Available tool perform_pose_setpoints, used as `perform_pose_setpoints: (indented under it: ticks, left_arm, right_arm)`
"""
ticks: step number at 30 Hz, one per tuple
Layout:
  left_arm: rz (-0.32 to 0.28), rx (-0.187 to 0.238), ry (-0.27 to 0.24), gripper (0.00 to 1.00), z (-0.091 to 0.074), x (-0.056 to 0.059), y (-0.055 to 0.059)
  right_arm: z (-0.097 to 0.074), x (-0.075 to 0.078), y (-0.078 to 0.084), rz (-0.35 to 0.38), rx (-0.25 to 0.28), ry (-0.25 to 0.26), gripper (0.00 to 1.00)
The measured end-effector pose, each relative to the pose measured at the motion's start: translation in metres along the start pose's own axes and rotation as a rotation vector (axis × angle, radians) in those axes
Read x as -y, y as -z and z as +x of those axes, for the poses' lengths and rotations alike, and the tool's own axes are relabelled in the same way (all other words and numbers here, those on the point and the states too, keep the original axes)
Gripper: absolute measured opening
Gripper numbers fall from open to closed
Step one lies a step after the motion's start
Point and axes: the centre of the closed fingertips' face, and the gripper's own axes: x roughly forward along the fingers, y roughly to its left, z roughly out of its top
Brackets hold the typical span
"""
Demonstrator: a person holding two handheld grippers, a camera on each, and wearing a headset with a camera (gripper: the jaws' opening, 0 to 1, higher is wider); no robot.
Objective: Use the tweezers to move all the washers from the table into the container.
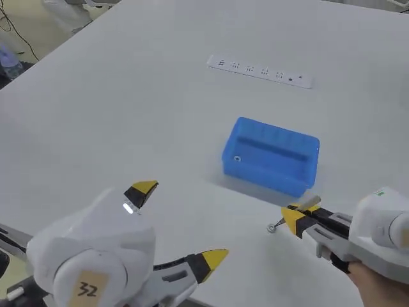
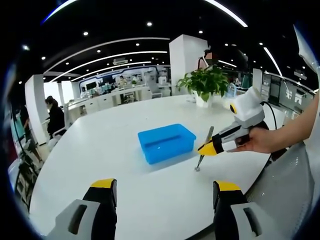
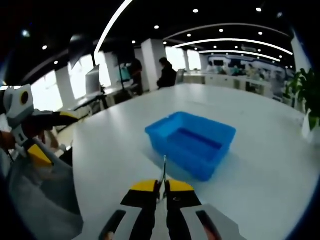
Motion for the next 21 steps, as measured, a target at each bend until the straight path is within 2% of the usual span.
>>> perform_pose_setpoints:
  ticks: [9, 21]
  left_arm:
    - [0.004, 0.001, -0.012, 0.80, -0.0017, -0.0040, -0.0004]
    - [0.010, -0.010, -0.013, 0.84, -0.0002, -0.0023, 0.0028]
  right_arm:
    - [0.0025, -0.0037, -0.0014, -0.013, -0.008, -0.008, 0.04]
    - [0.0064, -0.0062, -0.0023, -0.016, -0.018, -0.017, 0.04]
